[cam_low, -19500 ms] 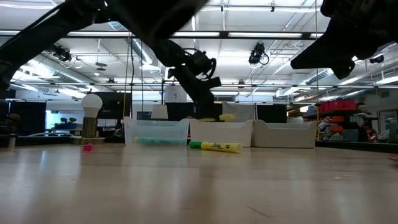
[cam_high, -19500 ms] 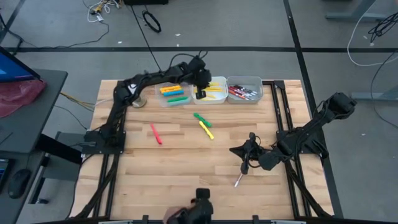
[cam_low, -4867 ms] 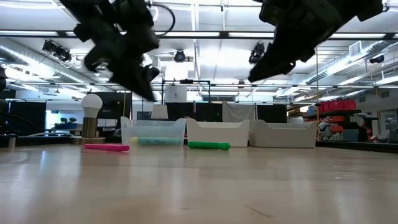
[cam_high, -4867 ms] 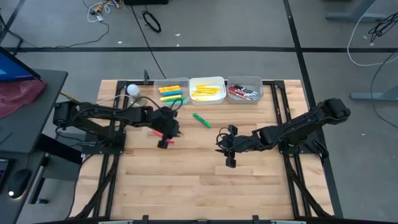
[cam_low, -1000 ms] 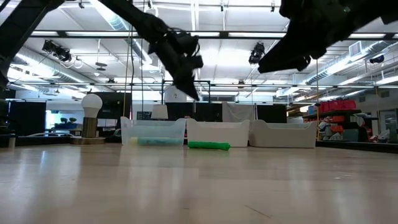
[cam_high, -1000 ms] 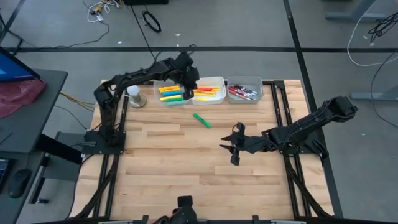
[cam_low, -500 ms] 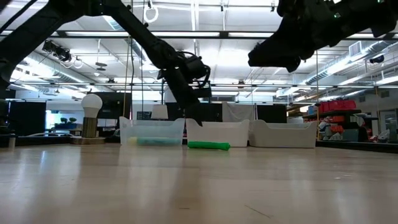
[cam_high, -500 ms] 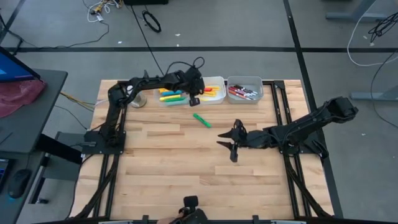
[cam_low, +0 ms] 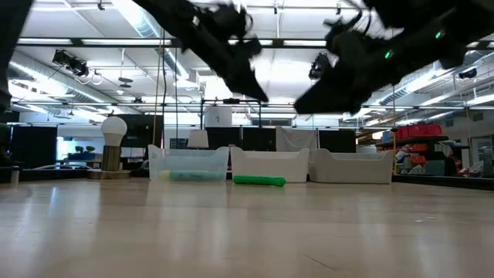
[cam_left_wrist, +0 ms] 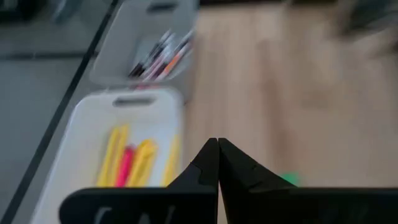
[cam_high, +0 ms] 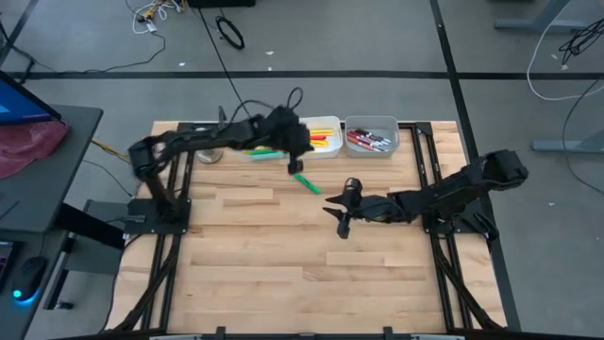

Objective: Pick & Place Markers
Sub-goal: Put the green highlighter pen into the transparent bin

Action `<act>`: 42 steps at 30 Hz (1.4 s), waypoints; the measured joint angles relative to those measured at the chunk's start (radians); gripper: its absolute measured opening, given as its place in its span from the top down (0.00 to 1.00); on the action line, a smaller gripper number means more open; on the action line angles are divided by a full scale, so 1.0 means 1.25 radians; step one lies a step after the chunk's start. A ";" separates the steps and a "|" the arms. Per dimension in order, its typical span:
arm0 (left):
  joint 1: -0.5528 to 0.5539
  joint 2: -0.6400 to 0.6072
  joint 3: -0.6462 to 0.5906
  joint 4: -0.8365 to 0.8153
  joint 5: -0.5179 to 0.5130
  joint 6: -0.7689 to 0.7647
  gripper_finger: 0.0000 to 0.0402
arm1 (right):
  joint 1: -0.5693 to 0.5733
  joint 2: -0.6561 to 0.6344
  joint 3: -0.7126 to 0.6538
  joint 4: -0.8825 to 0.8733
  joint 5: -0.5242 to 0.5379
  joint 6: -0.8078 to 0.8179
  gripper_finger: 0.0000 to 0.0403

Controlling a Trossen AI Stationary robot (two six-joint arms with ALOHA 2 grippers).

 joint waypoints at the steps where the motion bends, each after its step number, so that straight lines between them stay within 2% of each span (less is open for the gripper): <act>1: -0.019 -0.036 -0.035 0.022 -0.005 -0.013 0.99 | -0.012 0.022 0.000 0.006 0.001 0.006 0.64; 5: -0.086 -0.172 -0.215 0.133 -0.023 -0.083 0.99 | -0.064 0.116 0.008 0.044 -0.006 0.034 0.58; 9: -0.142 -0.287 -0.409 0.305 -0.030 -0.194 0.99 | -0.112 0.212 0.055 0.045 -0.011 0.046 0.49; 15: -0.257 -0.327 -0.635 0.583 -0.092 -0.323 0.97 | -0.168 0.342 0.153 0.025 -0.015 0.017 0.43; 18: -0.318 -0.313 -0.696 0.689 -0.160 -0.345 0.97 | -0.199 0.389 0.181 0.013 -0.012 0.003 0.44; 21: -0.365 -0.306 -0.723 0.740 -0.230 -0.346 0.97 | -0.227 0.419 0.190 0.018 -0.025 0.002 0.48; 26: -0.408 -0.306 -0.728 0.738 -0.289 -0.340 0.97 | -0.258 0.426 0.192 0.002 -0.104 0.002 0.63; 31: -0.416 -0.306 -0.728 0.740 -0.295 -0.318 0.97 | -0.254 0.387 0.193 -0.086 -0.121 -0.004 0.87; 34: -0.415 -0.306 -0.728 0.740 -0.296 -0.314 0.97 | -0.239 0.311 0.188 -0.212 -0.141 -0.004 0.88; 37: -0.415 -0.306 -0.728 0.739 -0.296 -0.303 0.97 | -0.212 0.185 0.186 -0.391 -0.143 -0.004 0.88; 42: -0.415 -0.306 -0.728 0.739 -0.296 -0.289 0.97 | -0.184 -0.046 0.277 -0.818 -0.063 -0.065 0.88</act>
